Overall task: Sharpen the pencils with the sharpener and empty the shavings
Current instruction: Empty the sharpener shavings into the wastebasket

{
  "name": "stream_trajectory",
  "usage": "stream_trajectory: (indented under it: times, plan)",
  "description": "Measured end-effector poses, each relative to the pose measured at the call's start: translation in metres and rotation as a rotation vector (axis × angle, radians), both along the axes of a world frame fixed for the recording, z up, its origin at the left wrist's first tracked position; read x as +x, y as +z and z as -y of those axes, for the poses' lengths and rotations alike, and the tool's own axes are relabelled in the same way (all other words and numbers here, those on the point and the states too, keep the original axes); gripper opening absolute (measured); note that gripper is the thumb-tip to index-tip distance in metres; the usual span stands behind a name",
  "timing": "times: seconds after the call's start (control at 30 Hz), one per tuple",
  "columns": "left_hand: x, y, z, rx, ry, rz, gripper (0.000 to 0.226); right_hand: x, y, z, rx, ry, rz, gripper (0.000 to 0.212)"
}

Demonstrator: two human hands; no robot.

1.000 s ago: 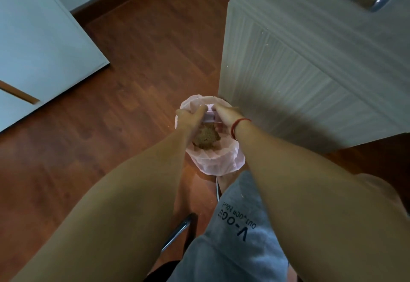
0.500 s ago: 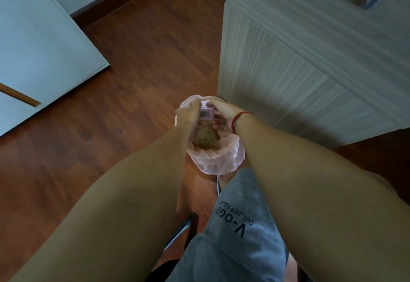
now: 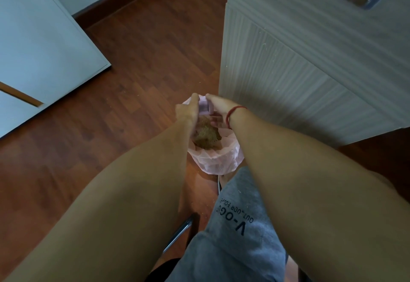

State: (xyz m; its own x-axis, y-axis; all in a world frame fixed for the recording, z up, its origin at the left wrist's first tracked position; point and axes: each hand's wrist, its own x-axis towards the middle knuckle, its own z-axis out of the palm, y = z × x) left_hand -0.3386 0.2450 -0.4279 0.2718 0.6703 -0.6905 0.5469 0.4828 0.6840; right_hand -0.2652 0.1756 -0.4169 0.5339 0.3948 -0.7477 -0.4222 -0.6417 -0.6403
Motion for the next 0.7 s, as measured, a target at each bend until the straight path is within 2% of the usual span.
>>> stream_trajectory:
  times: [0.07, 0.17, 0.2, 0.3, 0.43, 0.53, 0.57, 0.67, 0.7]
  plan:
    - [-0.001, 0.007, 0.003, -0.012, -0.023, 0.009, 0.059, 0.001, 0.003, 0.000, -0.001, -0.037, -0.003, 0.024]
    - [0.000, 0.003, 0.001, -0.011, 0.062, 0.001, 0.075, -0.005, 0.006, 0.001, 0.007, -0.013, -0.024, 0.028]
    - [0.002, 0.001, 0.000, -0.012, 0.060, -0.009, 0.074, -0.005, 0.004, 0.001, 0.005, -0.029, -0.015, 0.027]
    - [0.004, 0.008, 0.005, -0.013, -0.020, 0.011, 0.052, -0.003, -0.001, 0.000, 0.003, -0.069, -0.001, 0.030]
    - [0.007, 0.002, -0.001, 0.023, 0.061, -0.002, 0.076, -0.005, 0.012, 0.002, -0.013, -0.051, -0.032, 0.029]
    - [0.006, 0.000, -0.001, 0.010, -0.048, -0.005, 0.058, -0.001, 0.017, -0.003, -0.004, -0.089, -0.052, 0.019]
    - [0.007, -0.004, -0.003, -0.003, -0.042, -0.009, 0.059, -0.001, 0.018, -0.003, 0.010, -0.066, -0.063, 0.020]
    - [0.005, -0.008, -0.008, -0.032, 0.004, -0.030, 0.086, -0.004, 0.019, -0.002, 0.021, -0.060, -0.064, 0.024]
    - [0.005, -0.004, -0.007, -0.048, -0.018, -0.020, 0.078, -0.005, 0.018, -0.001, 0.019, -0.063, -0.035, 0.029]
